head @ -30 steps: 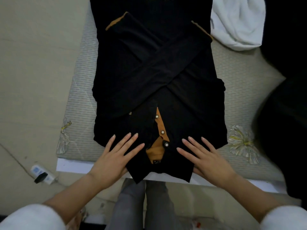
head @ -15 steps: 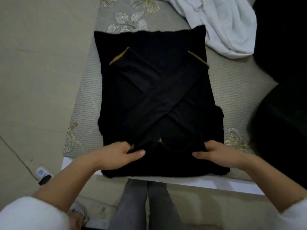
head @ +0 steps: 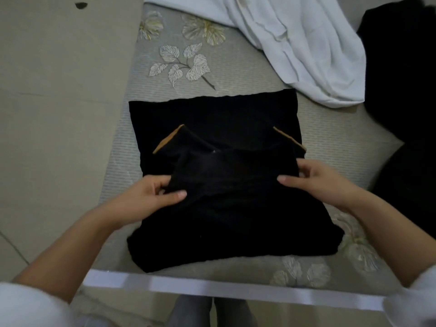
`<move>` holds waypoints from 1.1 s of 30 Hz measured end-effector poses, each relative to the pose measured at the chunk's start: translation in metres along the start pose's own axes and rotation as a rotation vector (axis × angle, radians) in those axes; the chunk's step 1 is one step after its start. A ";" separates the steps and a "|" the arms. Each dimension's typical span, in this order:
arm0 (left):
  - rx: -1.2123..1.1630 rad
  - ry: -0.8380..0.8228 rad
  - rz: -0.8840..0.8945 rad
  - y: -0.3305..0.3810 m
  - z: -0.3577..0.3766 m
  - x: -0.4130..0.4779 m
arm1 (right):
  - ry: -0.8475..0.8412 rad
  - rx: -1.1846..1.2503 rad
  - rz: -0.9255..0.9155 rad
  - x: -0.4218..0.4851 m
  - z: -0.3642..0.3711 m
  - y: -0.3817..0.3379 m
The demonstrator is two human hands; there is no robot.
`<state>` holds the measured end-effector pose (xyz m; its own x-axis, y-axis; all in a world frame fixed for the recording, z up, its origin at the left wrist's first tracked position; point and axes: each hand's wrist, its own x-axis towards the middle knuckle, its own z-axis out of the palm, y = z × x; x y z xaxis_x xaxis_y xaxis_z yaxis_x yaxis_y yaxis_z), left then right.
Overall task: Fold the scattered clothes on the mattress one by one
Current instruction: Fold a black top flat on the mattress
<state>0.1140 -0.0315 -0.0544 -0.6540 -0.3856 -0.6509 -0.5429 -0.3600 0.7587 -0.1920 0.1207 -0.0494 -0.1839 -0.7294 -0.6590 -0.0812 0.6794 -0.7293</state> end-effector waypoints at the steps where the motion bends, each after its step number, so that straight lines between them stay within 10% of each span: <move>1: 0.001 0.034 0.016 0.008 -0.008 0.010 | 0.050 0.034 -0.030 0.011 -0.001 -0.008; 21: 0.381 0.524 -0.052 -0.015 -0.064 0.088 | 0.748 -0.263 -0.057 0.105 0.000 0.012; 28: 0.382 0.769 0.216 -0.011 -0.042 0.076 | 0.693 -0.457 -0.109 0.086 -0.015 0.033; 33: 0.507 0.881 0.094 -0.024 -0.044 0.078 | 0.737 -0.376 -0.052 0.094 -0.029 0.020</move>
<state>0.0993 -0.0907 -0.1248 -0.1960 -0.9555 -0.2206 -0.8022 0.0268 0.5965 -0.2399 0.0679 -0.1205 -0.7554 -0.6094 -0.2408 -0.4055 0.7235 -0.5586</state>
